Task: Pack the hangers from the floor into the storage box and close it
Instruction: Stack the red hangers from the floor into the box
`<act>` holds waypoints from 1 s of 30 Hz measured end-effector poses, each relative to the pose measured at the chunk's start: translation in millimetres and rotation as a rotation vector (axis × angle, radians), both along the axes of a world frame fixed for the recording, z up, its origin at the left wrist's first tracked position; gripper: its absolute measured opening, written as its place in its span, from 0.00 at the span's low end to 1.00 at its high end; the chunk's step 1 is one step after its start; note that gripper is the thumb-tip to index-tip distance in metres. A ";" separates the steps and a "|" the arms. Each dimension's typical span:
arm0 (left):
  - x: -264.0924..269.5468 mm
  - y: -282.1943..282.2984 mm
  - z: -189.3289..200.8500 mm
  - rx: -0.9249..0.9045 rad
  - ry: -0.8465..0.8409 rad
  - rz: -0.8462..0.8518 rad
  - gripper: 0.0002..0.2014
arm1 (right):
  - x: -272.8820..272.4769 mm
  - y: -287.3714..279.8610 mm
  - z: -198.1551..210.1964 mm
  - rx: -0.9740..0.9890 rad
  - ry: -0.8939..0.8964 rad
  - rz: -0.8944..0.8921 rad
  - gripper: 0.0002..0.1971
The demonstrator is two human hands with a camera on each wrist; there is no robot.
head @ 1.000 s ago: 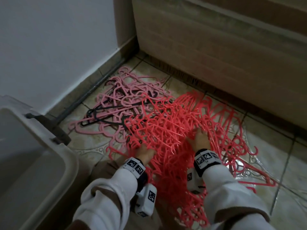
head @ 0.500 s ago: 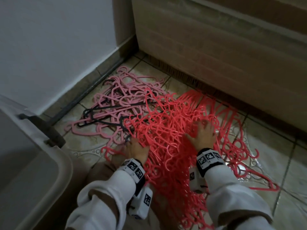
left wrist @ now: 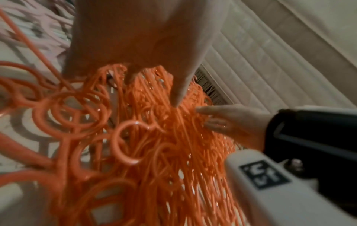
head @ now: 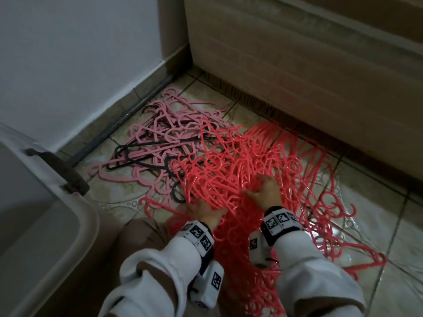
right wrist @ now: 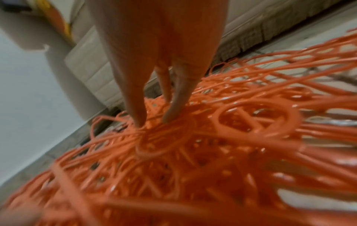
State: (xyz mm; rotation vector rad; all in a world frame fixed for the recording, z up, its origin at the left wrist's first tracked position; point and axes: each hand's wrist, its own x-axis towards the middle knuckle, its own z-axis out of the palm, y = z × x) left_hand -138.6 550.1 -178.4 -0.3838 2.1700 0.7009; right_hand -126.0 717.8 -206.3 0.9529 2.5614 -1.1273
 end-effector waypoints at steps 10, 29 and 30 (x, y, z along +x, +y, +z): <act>13.2 19.8 -4.5 0.134 0.014 -0.023 0.32 | 11.1 12.6 2.2 0.385 -0.289 0.250 0.45; 1.1 28.3 -19.2 0.309 -0.091 0.012 0.28 | -4.4 -0.9 16.1 -0.400 -0.097 0.345 0.30; 1.4 26.7 -35.8 0.314 -0.068 -0.008 0.27 | -3.7 -1.7 15.7 -0.403 -0.068 0.339 0.30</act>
